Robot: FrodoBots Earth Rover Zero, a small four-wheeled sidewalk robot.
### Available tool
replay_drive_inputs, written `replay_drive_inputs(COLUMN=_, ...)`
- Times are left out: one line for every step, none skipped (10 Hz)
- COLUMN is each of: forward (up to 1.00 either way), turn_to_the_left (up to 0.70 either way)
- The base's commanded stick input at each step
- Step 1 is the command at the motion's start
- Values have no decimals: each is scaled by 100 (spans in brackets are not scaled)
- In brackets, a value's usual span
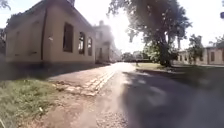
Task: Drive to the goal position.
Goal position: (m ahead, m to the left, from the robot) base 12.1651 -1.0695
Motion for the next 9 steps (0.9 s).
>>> replay_drive_inputs(forward=60, turn_to_the_left=-15)
replay_drive_inputs(forward=60, turn_to_the_left=-15)
replay_drive_inputs(forward=60, turn_to_the_left=-15)
replay_drive_inputs(forward=60, turn_to_the_left=-15)
replay_drive_inputs(forward=60, turn_to_the_left=-15)
replay_drive_inputs(forward=60, turn_to_the_left=-15)
replay_drive_inputs(forward=60, turn_to_the_left=-15)
replay_drive_inputs(forward=60, turn_to_the_left=-15)
replay_drive_inputs(forward=60, turn_to_the_left=-15)
